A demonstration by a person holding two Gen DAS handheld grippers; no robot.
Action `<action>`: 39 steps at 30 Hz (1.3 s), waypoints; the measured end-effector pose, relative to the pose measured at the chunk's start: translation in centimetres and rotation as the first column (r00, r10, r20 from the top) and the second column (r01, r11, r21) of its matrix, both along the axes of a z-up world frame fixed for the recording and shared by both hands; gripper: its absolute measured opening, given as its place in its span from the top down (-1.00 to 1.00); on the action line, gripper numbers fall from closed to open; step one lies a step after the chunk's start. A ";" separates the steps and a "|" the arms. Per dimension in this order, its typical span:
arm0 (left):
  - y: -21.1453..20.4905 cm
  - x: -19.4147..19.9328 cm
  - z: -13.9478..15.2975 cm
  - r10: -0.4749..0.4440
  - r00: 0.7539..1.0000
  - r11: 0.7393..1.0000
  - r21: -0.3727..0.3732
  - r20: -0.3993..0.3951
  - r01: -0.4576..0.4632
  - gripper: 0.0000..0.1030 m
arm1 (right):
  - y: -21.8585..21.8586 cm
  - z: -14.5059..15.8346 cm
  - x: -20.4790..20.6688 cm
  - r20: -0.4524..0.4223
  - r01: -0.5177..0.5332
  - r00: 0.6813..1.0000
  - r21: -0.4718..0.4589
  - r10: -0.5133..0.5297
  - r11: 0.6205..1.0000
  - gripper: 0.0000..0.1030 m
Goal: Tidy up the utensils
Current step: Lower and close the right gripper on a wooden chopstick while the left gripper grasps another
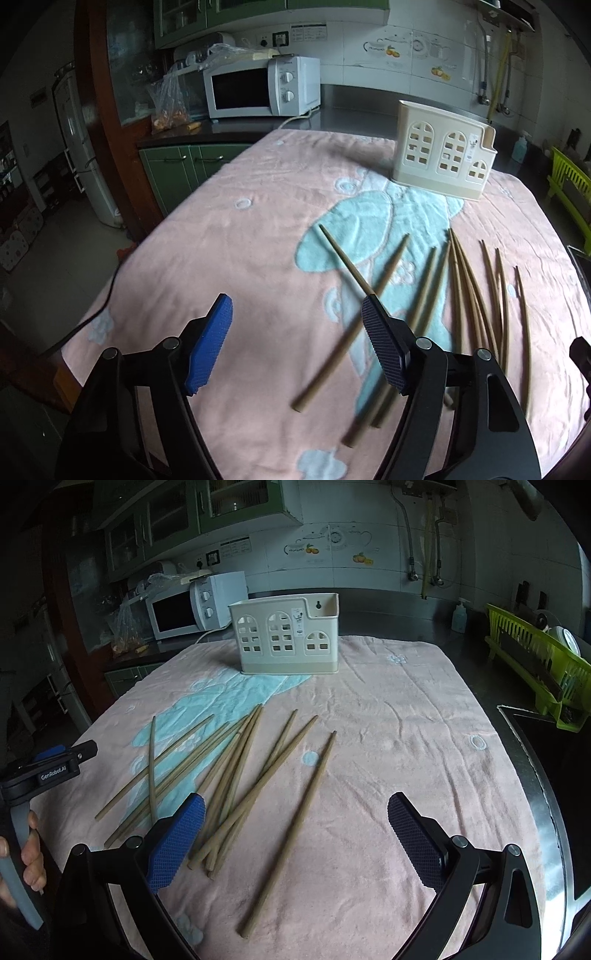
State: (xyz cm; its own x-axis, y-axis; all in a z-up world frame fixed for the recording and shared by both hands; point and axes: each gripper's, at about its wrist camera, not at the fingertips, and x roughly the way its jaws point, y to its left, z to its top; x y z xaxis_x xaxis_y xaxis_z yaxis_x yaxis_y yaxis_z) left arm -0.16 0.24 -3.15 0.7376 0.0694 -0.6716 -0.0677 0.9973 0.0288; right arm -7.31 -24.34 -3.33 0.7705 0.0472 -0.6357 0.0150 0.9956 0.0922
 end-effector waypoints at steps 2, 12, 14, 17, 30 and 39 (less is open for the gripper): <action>0.8 0.0 0.2 -0.005 1.000 1.000 0.010 0.009 0.005 -0.40 | 1.5 0.0 0.0 0.004 -0.041 0.999 0.001 0.041 0.999 -0.86; 4.6 -0.3 -0.5 -0.073 0.997 0.997 0.010 0.024 0.073 -0.40 | 10.3 -1.8 1.5 -0.058 -0.261 0.964 -0.015 0.260 0.965 -0.43; 5.4 -0.4 -0.9 -0.078 0.997 0.997 0.010 0.025 0.078 -0.40 | 11.4 -2.3 2.1 -0.076 -0.284 0.956 -0.019 0.282 0.959 -0.28; 6.5 -0.4 -1.3 -0.088 0.996 0.996 -0.007 0.024 0.088 -0.40 | 12.3 -2.9 2.9 -0.103 -0.298 0.950 -0.015 0.295 0.954 -0.13; 6.5 -0.2 -3.3 -0.233 0.972 0.971 -0.058 0.014 0.233 -0.40 | 13.2 -5.0 5.8 -0.182 -0.325 0.929 0.012 0.322 0.946 0.44; 4.7 -1.0 -4.3 -0.374 0.928 0.925 -0.076 0.008 0.373 -0.40 | 13.6 -5.7 6.1 -0.203 -0.329 0.923 0.020 0.326 0.944 0.60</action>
